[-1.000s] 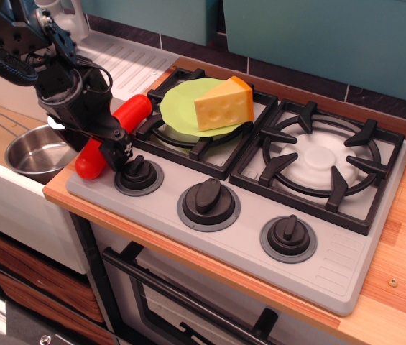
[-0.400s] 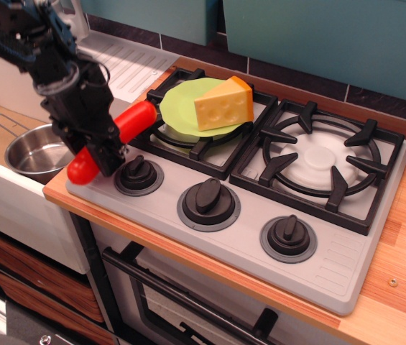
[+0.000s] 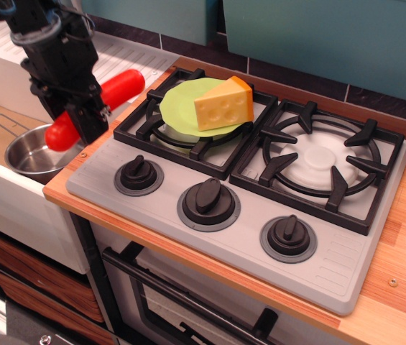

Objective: Put cheese on plate and sausage in pot or pan in sink

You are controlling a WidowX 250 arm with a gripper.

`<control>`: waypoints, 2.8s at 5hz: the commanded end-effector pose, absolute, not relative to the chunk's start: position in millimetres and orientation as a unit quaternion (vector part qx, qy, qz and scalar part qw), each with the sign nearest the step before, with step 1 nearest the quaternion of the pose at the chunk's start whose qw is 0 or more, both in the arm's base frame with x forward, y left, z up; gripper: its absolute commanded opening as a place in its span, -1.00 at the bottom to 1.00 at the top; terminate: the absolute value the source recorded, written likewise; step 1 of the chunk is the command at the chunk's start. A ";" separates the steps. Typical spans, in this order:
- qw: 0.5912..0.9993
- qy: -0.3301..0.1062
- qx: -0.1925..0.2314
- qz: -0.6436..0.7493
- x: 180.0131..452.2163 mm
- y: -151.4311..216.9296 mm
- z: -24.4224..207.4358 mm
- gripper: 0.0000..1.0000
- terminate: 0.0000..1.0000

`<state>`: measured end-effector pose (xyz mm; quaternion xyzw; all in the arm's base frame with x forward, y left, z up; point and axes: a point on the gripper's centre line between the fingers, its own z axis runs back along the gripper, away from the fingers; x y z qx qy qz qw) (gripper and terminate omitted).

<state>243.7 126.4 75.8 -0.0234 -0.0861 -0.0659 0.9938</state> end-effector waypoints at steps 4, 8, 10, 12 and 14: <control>0.973 -0.180 -0.022 -0.141 297.4 205.1 52.8 -1.00 -1.00; 0.966 -0.207 -0.046 -0.151 283.9 216.9 14.9 1.00 -1.00; 0.971 -0.188 -0.048 -0.142 278.7 212.0 23.3 1.00 -1.00; 0.982 -0.149 -0.004 -0.116 268.1 198.5 55.2 1.00 -1.00; 0.993 -0.087 0.012 -0.082 260.6 180.4 112.0 1.00 -1.00</control>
